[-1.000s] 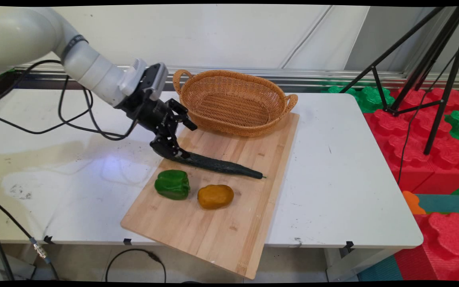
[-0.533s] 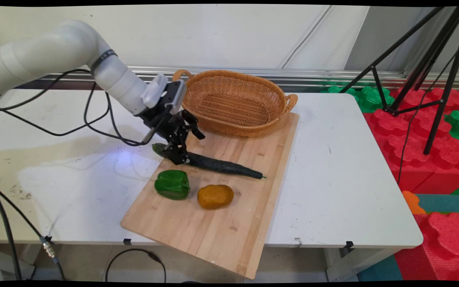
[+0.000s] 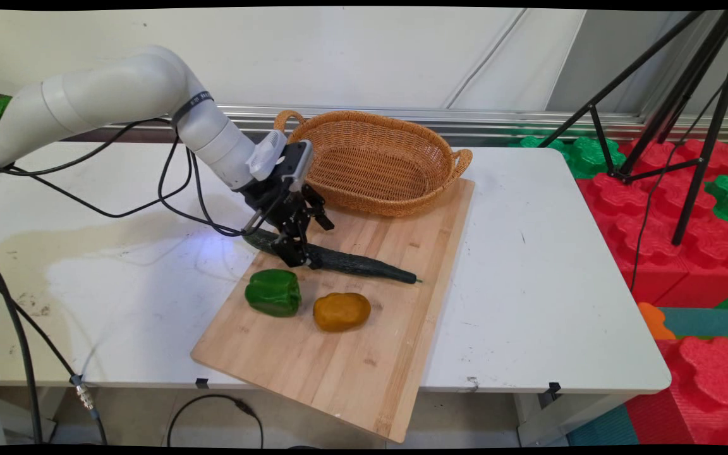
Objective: Pick up the cucumber from the cutting board, then place the picked object in the vegetable basket
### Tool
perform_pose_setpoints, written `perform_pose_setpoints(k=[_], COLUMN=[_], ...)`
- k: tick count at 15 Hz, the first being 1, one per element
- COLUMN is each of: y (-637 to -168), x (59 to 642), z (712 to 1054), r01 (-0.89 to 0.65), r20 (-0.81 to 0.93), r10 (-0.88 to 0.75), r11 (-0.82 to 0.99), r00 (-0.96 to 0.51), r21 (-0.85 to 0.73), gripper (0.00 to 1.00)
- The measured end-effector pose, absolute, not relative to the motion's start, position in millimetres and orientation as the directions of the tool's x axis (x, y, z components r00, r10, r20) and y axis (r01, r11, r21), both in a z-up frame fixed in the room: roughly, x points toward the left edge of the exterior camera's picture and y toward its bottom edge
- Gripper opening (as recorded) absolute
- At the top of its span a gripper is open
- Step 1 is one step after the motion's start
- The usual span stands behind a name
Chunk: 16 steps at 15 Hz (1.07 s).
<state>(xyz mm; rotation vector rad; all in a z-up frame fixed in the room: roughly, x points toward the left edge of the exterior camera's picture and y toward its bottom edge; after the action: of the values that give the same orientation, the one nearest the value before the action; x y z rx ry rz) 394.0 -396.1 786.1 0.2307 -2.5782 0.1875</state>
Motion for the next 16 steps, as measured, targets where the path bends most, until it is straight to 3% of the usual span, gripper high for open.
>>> perform_pose_setpoints(k=[6, 7, 16], y=[-400, -401, -397], x=[389, 389, 388], z=[779, 778, 790], r01=[-0.184, -0.181, -0.149], r20=[0.521, 0.522, 0.54], r10=[-0.12, -0.119, -0.086], r11=[0.98, 0.981, 0.986], r00=[-0.845, -0.845, -0.837], r21=[-0.071, -0.07, -0.074], gripper=[1.0, 0.0, 0.0])
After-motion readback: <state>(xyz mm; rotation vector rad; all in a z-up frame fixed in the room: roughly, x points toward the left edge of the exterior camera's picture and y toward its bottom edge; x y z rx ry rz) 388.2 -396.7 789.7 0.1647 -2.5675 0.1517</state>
